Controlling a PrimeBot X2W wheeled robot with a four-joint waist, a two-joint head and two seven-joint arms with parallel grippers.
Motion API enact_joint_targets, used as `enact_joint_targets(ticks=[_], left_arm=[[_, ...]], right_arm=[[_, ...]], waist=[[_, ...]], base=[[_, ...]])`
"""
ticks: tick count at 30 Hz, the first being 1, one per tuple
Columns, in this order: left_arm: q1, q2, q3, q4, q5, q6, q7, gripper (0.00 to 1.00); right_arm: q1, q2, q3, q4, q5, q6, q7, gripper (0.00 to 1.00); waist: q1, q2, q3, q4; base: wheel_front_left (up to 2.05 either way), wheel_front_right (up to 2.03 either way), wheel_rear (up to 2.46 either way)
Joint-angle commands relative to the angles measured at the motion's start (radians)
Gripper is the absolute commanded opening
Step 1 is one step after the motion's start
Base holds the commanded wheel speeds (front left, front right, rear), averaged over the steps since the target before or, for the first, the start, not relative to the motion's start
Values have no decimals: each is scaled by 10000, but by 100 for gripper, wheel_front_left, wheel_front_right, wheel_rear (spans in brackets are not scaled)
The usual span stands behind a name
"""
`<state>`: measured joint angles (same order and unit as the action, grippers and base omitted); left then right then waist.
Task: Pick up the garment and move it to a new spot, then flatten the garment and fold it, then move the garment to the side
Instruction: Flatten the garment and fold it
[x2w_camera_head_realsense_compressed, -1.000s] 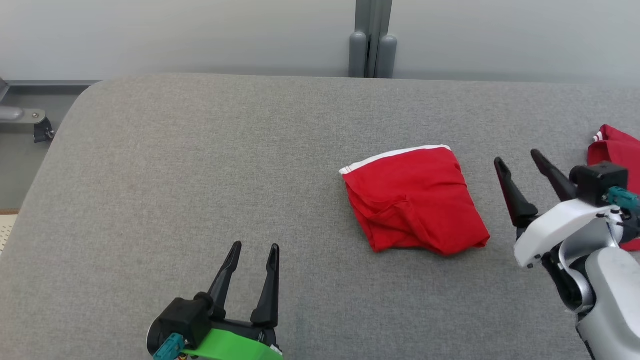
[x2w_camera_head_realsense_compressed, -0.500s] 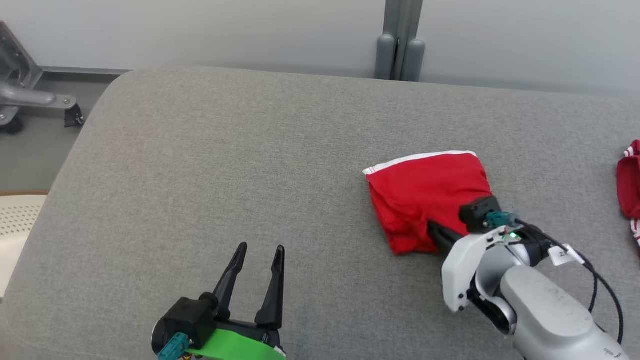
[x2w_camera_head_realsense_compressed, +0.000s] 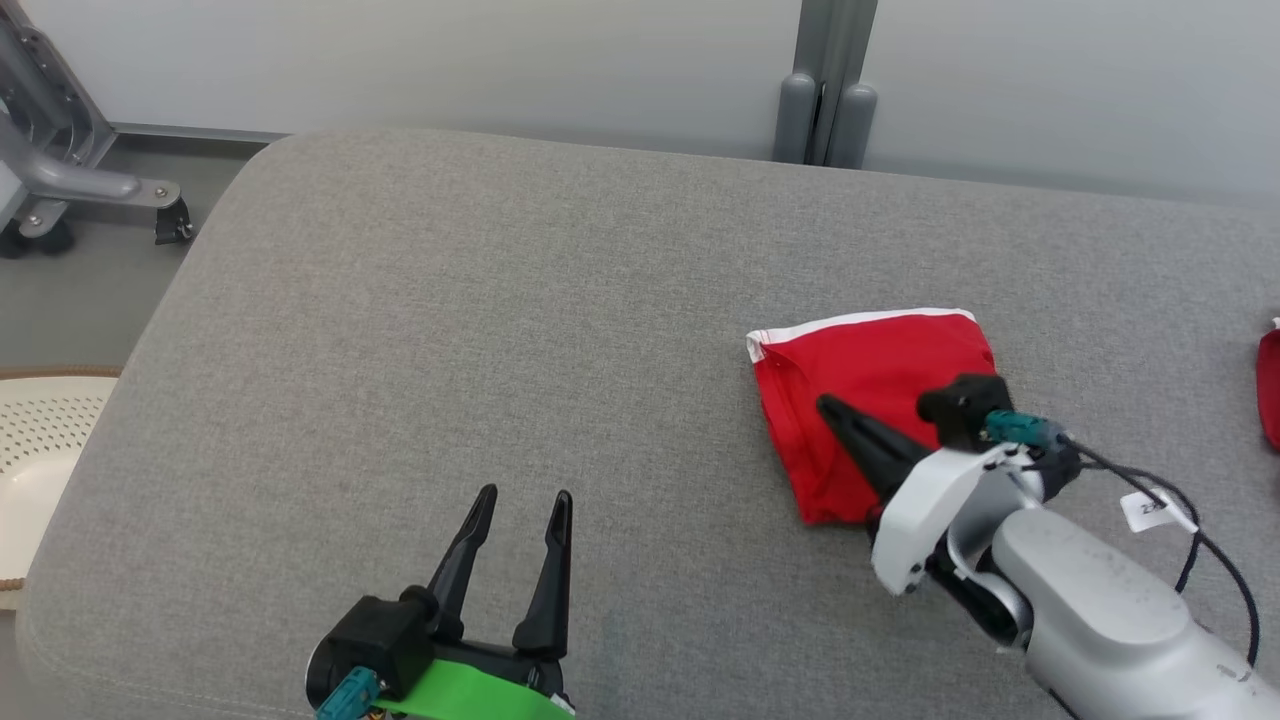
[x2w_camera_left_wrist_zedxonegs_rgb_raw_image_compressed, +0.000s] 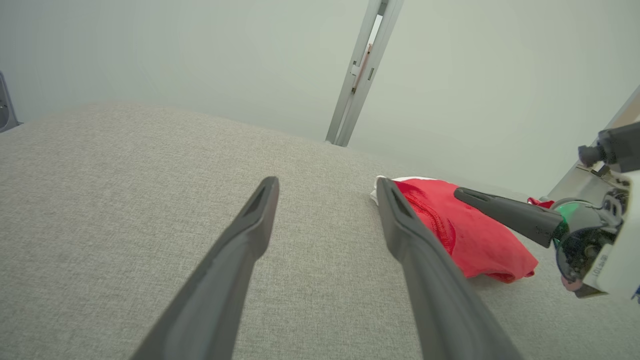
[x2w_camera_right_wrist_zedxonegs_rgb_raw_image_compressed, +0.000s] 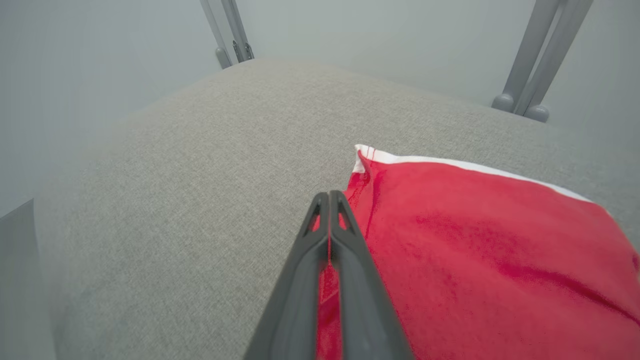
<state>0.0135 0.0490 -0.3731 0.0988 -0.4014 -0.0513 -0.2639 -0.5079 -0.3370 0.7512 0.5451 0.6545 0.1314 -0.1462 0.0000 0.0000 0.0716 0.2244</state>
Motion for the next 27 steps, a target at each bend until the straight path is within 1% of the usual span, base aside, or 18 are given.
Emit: enact_joint_targets(ticks=[1,2,5,8,12,16,21,27], left_arm=[[47,32,-8,-47,4,28,-1,100],[32,32,-35,-49,20,-19,0,100],[-61,32,-68,-45,27,-96,-1,100],[-227,32,-140,6,-12,-159,0,100],[-352,32,-136,61,-103,-209,-1,100],[-436,32,-62,72,-125,-213,-1,100],[-458,32,-21,96,-238,-187,-1,100],[-356,32,-73,38,-269,-108,-1,100]], right_arm=[[-160,-118,-237,212,-246,-18,-264,0],[-285,-147,-508,519,-460,-18,-436,0],[-556,40,-984,1210,-797,-16,-648,0],[-767,146,-1240,2098,-1135,-18,-727,0],[-857,599,-1254,3104,-1350,-16,-745,0],[-829,860,-1025,3760,-1191,-16,-705,0],[-1094,854,-888,4135,-1394,-18,-975,0],[-1129,1016,-990,3553,-1744,-18,-1190,0]], waist=[[0,0,60,18],[0,0,126,53],[0,0,295,145],[0,0,504,315],[0,0,678,521],[0,0,789,597],[0,0,763,527],[0,0,658,383]], base=[[0,0,0],[0,0,0],[0,0,0],[0,0,0],[0,0,0],[0,0,0],[0,0,0],[0,0,0]])
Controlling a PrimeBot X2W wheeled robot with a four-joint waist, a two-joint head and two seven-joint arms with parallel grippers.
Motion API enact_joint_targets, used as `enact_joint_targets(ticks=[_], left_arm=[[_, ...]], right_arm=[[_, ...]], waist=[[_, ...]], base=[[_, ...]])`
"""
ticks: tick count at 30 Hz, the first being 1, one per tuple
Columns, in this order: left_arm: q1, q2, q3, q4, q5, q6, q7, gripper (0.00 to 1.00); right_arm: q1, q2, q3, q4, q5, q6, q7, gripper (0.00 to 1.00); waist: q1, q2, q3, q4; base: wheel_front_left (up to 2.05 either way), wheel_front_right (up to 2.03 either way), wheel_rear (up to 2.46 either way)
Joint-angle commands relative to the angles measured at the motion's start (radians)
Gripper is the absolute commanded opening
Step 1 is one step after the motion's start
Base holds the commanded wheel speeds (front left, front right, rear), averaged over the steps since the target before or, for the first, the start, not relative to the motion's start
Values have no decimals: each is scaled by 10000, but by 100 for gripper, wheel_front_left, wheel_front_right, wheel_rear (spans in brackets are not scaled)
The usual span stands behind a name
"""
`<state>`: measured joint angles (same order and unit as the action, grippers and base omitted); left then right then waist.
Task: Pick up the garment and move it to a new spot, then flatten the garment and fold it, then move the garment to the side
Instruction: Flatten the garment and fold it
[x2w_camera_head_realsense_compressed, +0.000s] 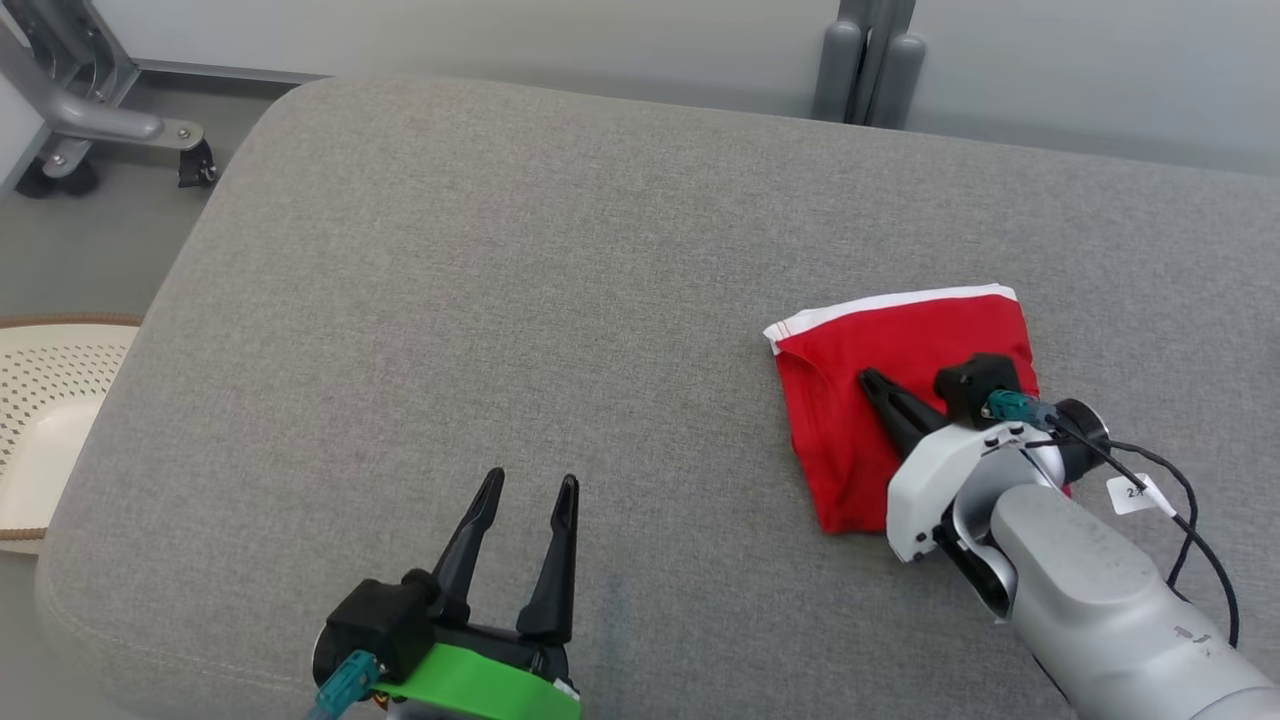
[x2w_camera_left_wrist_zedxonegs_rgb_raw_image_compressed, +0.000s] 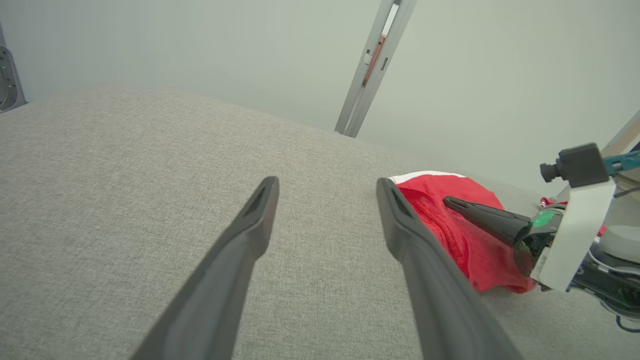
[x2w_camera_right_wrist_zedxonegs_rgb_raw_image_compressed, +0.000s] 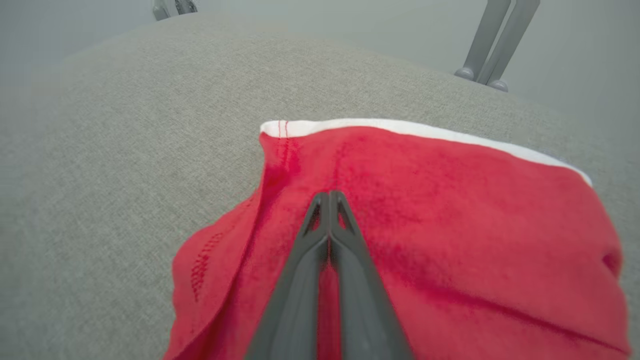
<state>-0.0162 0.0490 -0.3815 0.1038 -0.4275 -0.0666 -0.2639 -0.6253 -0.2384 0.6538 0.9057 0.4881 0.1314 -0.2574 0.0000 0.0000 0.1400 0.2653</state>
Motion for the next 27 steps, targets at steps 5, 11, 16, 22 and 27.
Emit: enact_joint_targets(ticks=[5,11,16,22,27], left_arm=[[-56,32,-55,-23,-22,25,-1,100],[-152,32,64,-3,60,13,-1,100],[62,32,171,-101,107,64,-1,100],[387,32,672,-417,442,203,0,100],[751,32,1551,-970,1400,425,0,100]], right_arm=[[419,343,197,-56,-35,-18,-60,0],[634,906,1005,-464,416,-18,-67,0],[680,974,1558,-1335,954,-18,-75,0],[1197,397,365,-2528,577,-18,-73,100],[2300,-54,-1362,-3841,-64,-18,-72,100]], waist=[[0,0,-14,-5],[0,0,-33,7],[0,0,-319,-364],[0,0,-795,-1109],[0,0,-1153,-1744]], base=[[0,0,0],[0,0,0],[0,0,0],[0,0,0],[0,0,0]])
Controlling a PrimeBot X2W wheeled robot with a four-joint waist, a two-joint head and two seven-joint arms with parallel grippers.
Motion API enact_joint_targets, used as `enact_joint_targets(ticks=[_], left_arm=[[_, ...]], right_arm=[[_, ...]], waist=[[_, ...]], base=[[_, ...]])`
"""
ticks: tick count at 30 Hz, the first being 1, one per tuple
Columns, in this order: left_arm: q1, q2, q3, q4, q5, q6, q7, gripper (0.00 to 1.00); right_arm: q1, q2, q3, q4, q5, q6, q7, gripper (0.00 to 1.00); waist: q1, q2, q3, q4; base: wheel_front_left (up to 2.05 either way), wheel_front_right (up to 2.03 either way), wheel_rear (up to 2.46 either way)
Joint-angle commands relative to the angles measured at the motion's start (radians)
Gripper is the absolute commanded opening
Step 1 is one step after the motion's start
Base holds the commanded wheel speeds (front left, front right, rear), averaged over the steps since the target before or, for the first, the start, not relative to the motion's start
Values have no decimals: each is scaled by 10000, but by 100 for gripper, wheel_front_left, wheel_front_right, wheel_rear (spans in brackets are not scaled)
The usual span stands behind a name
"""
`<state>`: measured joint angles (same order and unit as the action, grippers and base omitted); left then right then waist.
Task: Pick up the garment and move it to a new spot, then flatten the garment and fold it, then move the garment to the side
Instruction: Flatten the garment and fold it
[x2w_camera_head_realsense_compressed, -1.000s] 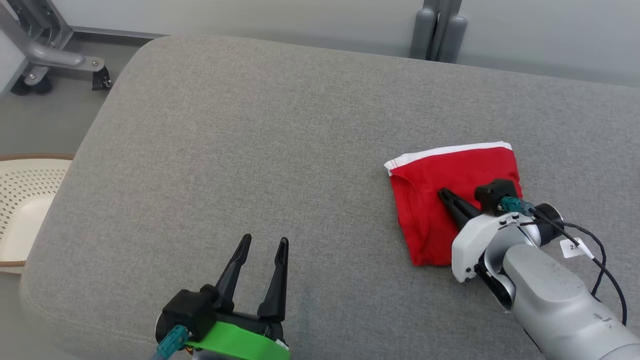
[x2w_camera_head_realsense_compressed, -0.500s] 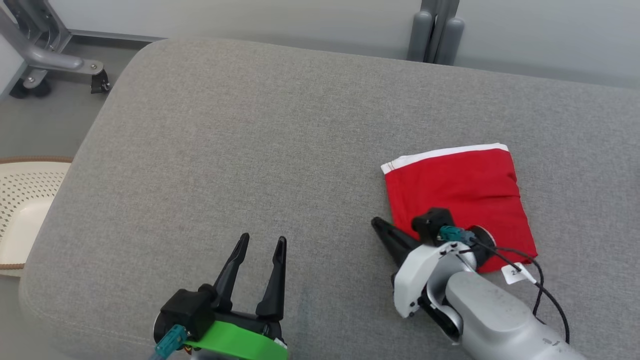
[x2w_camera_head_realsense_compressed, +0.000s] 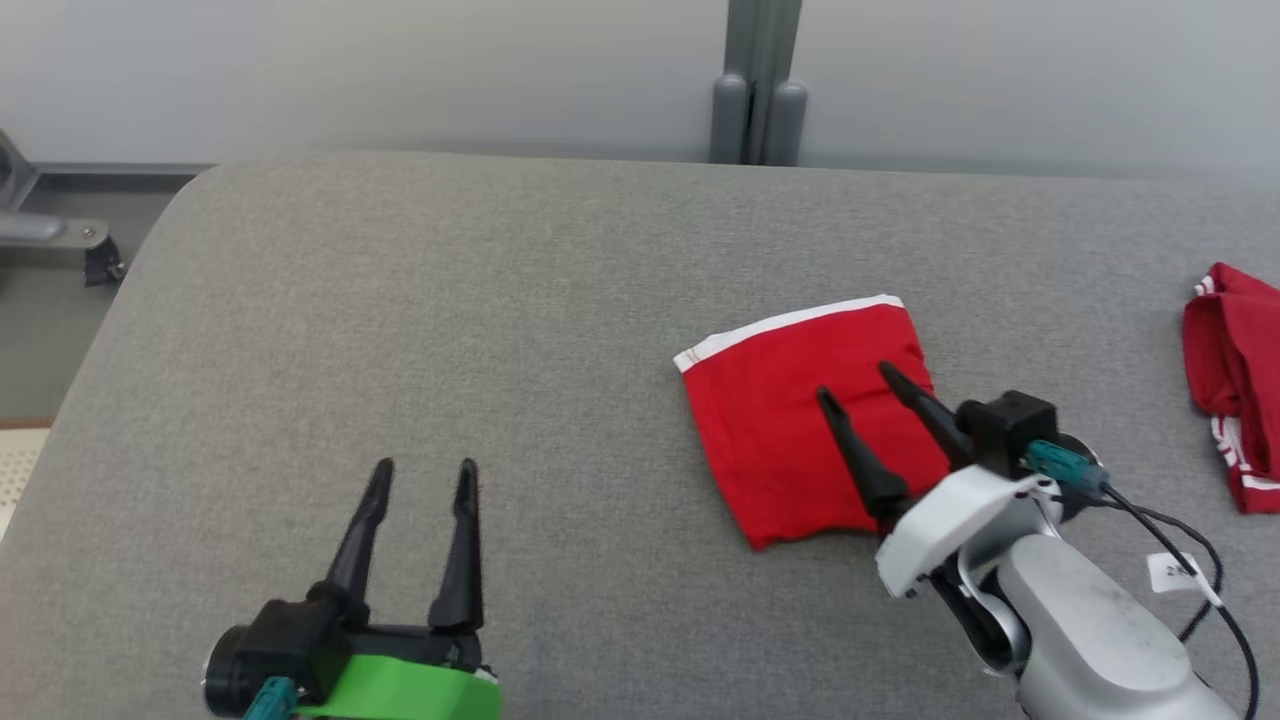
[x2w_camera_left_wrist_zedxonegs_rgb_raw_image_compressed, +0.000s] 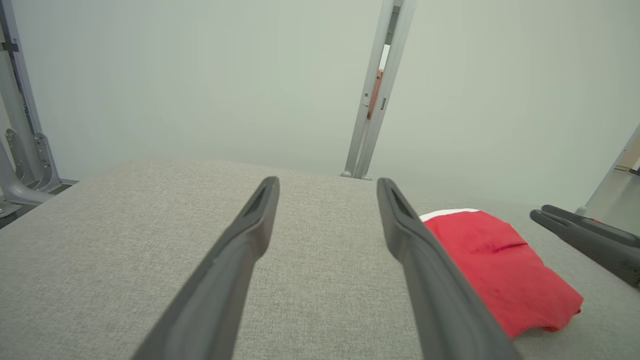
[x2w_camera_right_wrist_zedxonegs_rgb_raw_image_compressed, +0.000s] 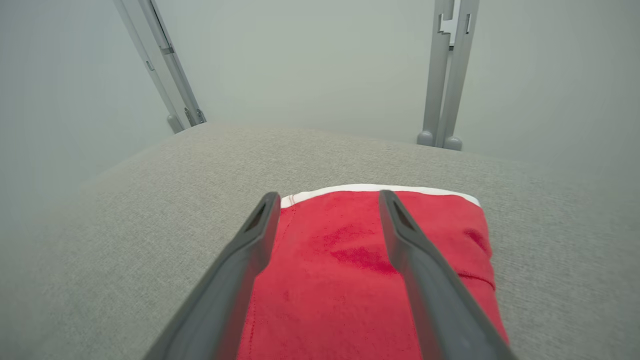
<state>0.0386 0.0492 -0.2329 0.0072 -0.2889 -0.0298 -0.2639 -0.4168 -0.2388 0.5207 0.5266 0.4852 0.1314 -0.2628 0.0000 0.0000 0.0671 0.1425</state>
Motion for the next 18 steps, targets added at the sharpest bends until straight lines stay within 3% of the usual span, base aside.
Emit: enact_joint_targets(ticks=[1,4,8,18], left_arm=[[299,30,246,-110,137,145,-1,100],[545,28,684,-336,650,283,-1,100],[890,31,1159,-506,1006,107,-1,100],[1658,27,1584,54,1195,231,0,100]], right_arm=[[553,-104,-390,-326,-194,-18,-19,100],[1339,-122,-1281,-891,-546,-18,-19,100],[2314,99,-2232,-1632,-1099,-16,-21,100],[4059,732,-3042,-3288,-1915,-16,-20,100]], waist=[[0,0,-504,-641],[0,0,-709,-995],[0,0,-891,-1389],[0,0,-1449,-1909]], base=[[0,0,0],[0,0,0],[0,0,0],[0,0,0]])
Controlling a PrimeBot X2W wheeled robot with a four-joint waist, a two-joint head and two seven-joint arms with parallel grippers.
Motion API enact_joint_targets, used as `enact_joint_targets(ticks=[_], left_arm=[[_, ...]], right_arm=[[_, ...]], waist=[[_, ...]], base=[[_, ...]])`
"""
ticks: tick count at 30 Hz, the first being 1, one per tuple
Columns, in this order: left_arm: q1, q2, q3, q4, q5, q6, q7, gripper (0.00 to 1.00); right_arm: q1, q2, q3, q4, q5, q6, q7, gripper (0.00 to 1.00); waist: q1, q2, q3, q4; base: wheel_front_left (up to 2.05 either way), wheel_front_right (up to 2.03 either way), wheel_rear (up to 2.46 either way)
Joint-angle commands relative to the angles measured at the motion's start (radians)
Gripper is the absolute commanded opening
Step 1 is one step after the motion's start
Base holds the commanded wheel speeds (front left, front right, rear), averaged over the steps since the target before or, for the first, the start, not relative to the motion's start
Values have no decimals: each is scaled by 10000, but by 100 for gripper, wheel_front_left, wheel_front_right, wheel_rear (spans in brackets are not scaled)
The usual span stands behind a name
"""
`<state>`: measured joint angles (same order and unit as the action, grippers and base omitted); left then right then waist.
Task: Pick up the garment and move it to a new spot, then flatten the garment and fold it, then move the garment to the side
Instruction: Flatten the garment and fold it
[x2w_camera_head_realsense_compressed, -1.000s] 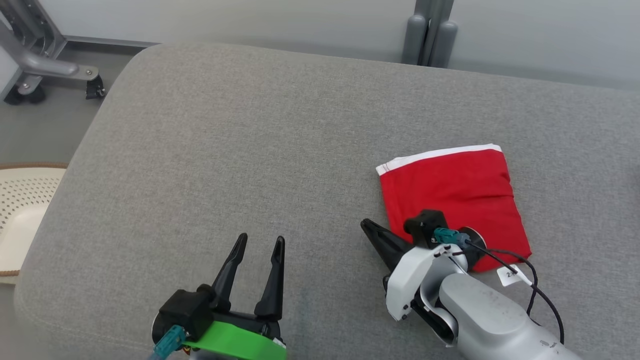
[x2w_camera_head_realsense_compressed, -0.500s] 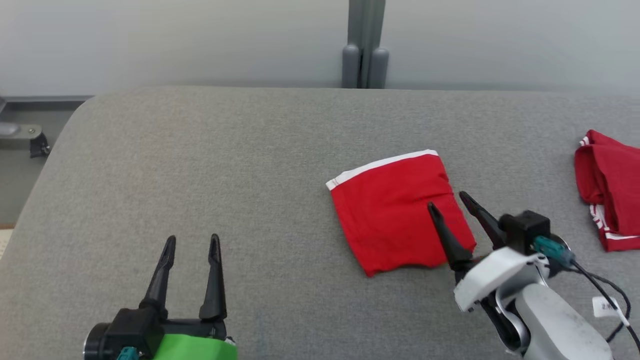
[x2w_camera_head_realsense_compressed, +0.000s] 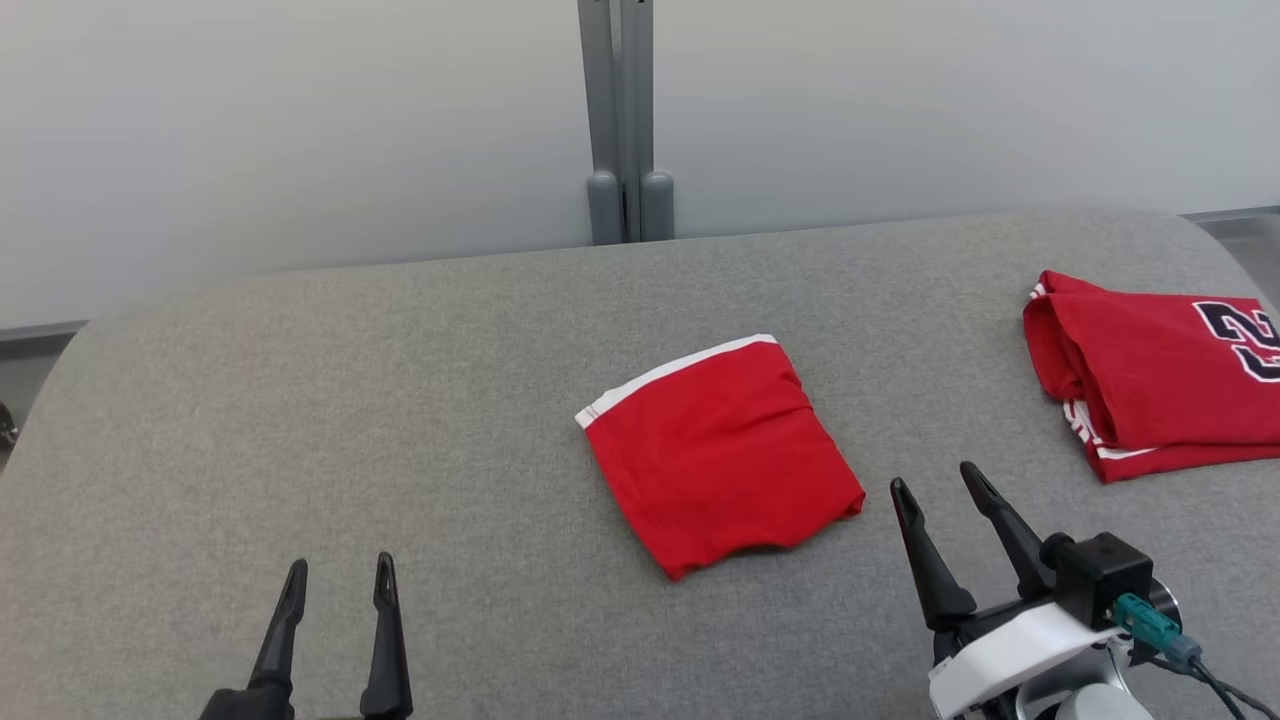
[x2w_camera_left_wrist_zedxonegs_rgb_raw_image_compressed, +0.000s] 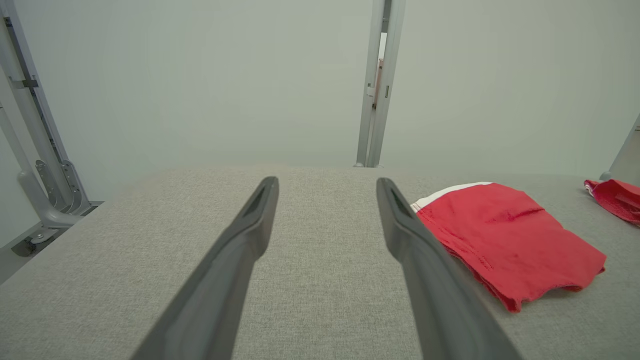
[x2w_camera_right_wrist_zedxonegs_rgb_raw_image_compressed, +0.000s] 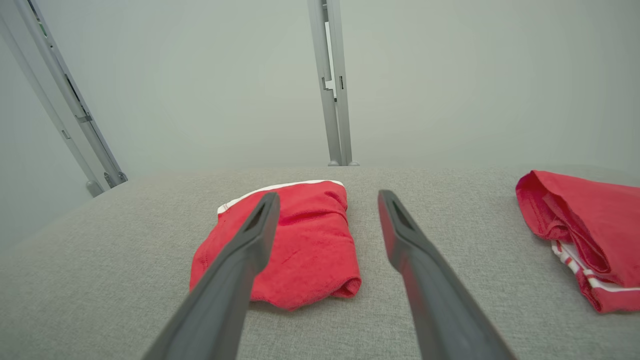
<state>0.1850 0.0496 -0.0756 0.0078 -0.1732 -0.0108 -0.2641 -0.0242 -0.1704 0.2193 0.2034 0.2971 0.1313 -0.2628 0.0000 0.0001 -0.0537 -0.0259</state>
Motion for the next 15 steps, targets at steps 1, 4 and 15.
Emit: enact_joint_targets(ticks=[1,4,15], left_arm=[[262,23,-4,78,28,59,1,100],[493,23,-30,244,40,115,2,100],[810,23,135,624,-9,224,1,100]], right_arm=[[227,82,-58,-113,-87,-14,-20,100],[485,149,-72,-254,-256,-14,-20,100],[751,367,-202,-271,-379,-14,-21,100]], waist=[[0,-1,-278,-246],[0,-1,-394,-294],[0,-1,-602,-333]], base=[[0,0,0],[0,0,0],[0,0,0]])
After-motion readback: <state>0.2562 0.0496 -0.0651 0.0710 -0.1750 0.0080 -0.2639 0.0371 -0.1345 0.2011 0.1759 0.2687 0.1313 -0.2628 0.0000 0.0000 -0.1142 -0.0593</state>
